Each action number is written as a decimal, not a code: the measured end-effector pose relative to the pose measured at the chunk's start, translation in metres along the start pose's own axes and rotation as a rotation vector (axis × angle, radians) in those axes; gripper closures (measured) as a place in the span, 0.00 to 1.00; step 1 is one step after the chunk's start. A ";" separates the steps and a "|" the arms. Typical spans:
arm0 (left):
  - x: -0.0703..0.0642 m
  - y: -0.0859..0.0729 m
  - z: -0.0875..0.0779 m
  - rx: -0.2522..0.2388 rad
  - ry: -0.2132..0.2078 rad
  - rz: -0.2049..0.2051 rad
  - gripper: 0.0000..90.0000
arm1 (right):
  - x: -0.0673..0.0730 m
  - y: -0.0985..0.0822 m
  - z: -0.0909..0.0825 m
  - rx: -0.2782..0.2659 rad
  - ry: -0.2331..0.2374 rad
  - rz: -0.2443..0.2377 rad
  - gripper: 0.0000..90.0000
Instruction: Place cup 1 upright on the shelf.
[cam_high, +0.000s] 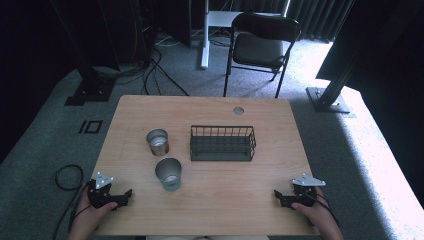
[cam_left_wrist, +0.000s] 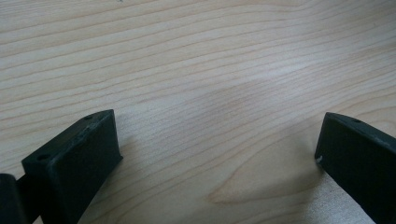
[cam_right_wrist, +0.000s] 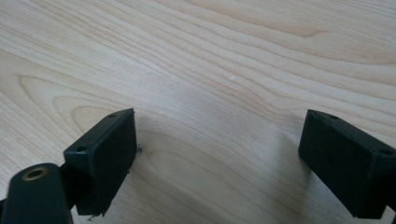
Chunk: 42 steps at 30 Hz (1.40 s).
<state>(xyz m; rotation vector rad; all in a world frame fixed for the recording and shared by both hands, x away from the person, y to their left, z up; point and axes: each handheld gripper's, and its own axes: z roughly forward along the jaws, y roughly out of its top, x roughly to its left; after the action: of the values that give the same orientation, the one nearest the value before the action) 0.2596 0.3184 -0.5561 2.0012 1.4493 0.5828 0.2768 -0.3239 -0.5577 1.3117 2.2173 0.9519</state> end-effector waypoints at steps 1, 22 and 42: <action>0.000 0.000 0.000 0.000 0.000 0.000 0.00 | 0.000 0.000 0.000 0.000 0.001 0.000 0.12; 0.000 0.000 0.000 0.000 0.000 0.000 0.00 | 0.004 0.005 0.004 -0.002 0.020 -0.028 0.13; 0.000 0.000 0.000 0.001 0.000 0.000 0.00 | 0.031 0.030 0.015 -0.031 0.114 -0.124 0.13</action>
<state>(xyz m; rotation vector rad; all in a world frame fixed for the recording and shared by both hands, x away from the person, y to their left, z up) 0.2596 0.3184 -0.5560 2.0024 1.4500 0.5819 0.2893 -0.2818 -0.5464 1.1168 2.3290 1.0336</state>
